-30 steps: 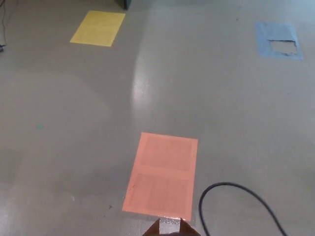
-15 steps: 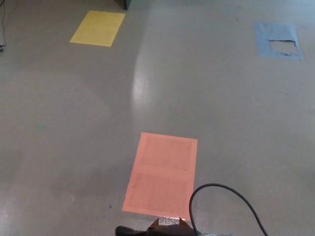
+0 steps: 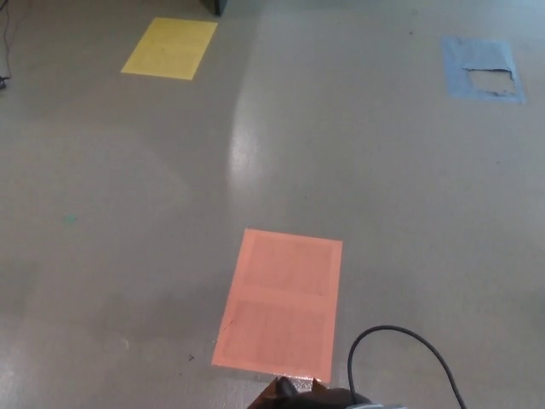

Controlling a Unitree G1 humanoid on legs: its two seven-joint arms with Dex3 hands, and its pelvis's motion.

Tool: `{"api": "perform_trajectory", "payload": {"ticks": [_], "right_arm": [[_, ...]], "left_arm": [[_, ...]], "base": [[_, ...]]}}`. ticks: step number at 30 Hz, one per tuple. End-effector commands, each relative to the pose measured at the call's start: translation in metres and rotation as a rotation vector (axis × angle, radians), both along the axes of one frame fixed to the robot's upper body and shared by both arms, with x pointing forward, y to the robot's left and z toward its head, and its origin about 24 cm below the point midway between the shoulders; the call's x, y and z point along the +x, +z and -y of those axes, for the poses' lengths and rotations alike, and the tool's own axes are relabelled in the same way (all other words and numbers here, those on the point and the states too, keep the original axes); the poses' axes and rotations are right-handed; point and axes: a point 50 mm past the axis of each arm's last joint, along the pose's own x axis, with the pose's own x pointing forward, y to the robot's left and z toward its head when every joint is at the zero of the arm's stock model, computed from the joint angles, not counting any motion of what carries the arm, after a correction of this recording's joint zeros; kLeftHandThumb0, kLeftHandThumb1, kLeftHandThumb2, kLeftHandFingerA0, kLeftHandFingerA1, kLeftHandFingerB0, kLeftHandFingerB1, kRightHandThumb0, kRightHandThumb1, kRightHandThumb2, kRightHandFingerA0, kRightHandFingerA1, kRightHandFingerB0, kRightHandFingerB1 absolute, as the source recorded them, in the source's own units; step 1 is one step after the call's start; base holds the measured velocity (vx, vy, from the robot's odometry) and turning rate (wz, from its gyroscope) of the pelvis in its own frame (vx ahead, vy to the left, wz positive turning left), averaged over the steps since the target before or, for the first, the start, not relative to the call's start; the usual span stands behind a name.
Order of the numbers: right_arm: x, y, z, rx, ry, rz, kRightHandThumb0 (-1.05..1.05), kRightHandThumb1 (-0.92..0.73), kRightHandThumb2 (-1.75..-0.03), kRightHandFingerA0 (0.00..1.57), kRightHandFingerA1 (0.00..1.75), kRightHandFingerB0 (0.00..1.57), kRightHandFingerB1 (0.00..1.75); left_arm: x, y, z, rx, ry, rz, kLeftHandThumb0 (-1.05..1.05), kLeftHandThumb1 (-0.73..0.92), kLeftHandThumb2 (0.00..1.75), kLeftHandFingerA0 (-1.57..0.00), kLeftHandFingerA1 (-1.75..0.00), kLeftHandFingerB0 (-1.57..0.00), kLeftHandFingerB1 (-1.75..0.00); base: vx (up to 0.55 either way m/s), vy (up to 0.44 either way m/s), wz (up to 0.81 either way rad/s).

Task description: An air pump is kept on top of a storage box on the floor and the robot uses its right hand to press down on the handle of the pump to compress it

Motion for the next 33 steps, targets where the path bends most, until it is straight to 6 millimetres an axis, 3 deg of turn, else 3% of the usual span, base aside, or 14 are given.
{"api": "perform_trajectory", "payload": {"ticks": [1, 17, 18, 20, 22, 25, 26, 27, 28, 29, 31, 33], "right_arm": [[-0.011, -0.05, 0.055, -0.328, -0.094, 0.091, -0.79, -0.92, -0.78, 0.09, 0.24, 0.09, 0.24], [-0.026, -0.063, 0.064, -0.355, -0.111, 0.052, -0.79, -0.92, -0.78, 0.09, 0.24, 0.09, 0.24], [-0.018, -0.058, 0.061, -0.305, -0.13, 0.062, -0.84, -0.83, -1.17, 0.09, 0.26, 0.09, 0.28], [-0.007, -0.05, 0.058, -0.263, -0.144, 0.084, -0.85, -0.83, -1.18, 0.09, 0.25, 0.09, 0.29], [0.017, -0.032, 0.052, -0.18, -0.165, 0.134, -0.86, -0.83, -1.19, 0.09, 0.27, 0.09, 0.27], [0.071, 0.024, 0.043, 0.022, -0.189, 0.267, -0.84, -0.85, -1.18, 0.08, 0.27, 0.08, 0.26], [0.086, 0.046, 0.042, 0.092, -0.19, 0.324, -0.83, -0.91, -0.8, 0.1, 0.24, 0.1, 0.24], [0.091, 0.053, 0.042, 0.116, -0.189, 0.343, -0.83, -0.91, -0.8, 0.1, 0.24, 0.1, 0.24], [0.107, 0.085, 0.042, 0.232, -0.183, 0.419, -0.7, -0.92, -0.74, 0.09, 0.29, 0.1, 0.27], [0.119, 0.116, 0.043, 0.329, -0.171, 0.488, -0.78, -0.79, -1.08, 0.07, 0.32, 0.09, 0.32], [0.126, 0.151, 0.045, 0.419, -0.15, 0.559, -0.78, -0.79, -1.09, 0.06, 0.29, 0.08, 0.29], [0.127, 0.16, 0.046, 0.441, -0.14, 0.581, -0.78, -0.79, -1.09, 0.06, 0.29, 0.08, 0.29]], "left_arm": [[-0.015, -0.01, 0.002, 0.002, 0.012, 0.008, -0.58, 0.78, 0.63, -0.28, -0.32, -0.23, -0.29], [-0.024, -0.015, 0.002, 0.013, -0.007, -0.016, -0.59, 0.78, 0.64, -0.26, -0.31, -0.23, -0.29], [-0.023, -0.014, 0.001, 0.012, -0.001, -0.01, -0.58, 0.78, 0.64, -0.27, -0.32, -0.23, -0.29], [-0.018, -0.01, 0.0, 0.015, 0.001, 0.005, -0.58, 0.78, 0.63, -0.28, -0.32, -0.24, -0.29], [-0.008, -0.002, -0.002, 0.022, 0.0, 0.033, -0.58, 0.78, 0.63, -0.29, -0.33, -0.23, -0.29], [0.011, 0.013, -0.005, 0.029, 0.006, 0.082, -0.57, 0.78, 0.63, -0.28, -0.32, -0.23, -0.29], [0.019, 0.019, -0.005, 0.028, 0.008, 0.105, -0.57, 0.78, 0.63, -0.27, -0.32, -0.23, -0.29], [0.022, 0.022, -0.005, 0.027, 0.008, 0.114, -0.57, 0.78, 0.63, -0.27, -0.32, -0.23, -0.29], [0.029, 0.027, -0.004, 0.017, 0.016, 0.14, -0.56, 0.77, 0.63, -0.26, -0.32, -0.23, -0.29], [0.035, 0.032, -0.004, 0.013, 0.017, 0.158, -0.57, 0.78, 0.64, -0.24, -0.31, -0.22, -0.29], [0.04, 0.036, -0.003, 0.019, 0.009, 0.169, -0.57, 0.78, 0.64, -0.24, -0.32, -0.22, -0.29], [0.042, 0.038, -0.003, 0.025, 0.003, 0.172, -0.57, 0.78, 0.64, -0.24, -0.32, -0.22, -0.29]], "base": [[0.0, 0.0, 0.0], [0.0, 0.0, 0.0], [0.0, 0.0, 0.0], [0.0, 0.0, 0.0], [0.0, 0.0, 0.0], [0.0, 0.0, 0.0], [0.0, 0.0, 0.0], [0.0, 0.0, 0.0], [0.0, 0.0, 0.0], [0.0, 0.0, 0.0], [0.0, 0.0, 0.0], [0.0, 0.0, 0.0]]}}
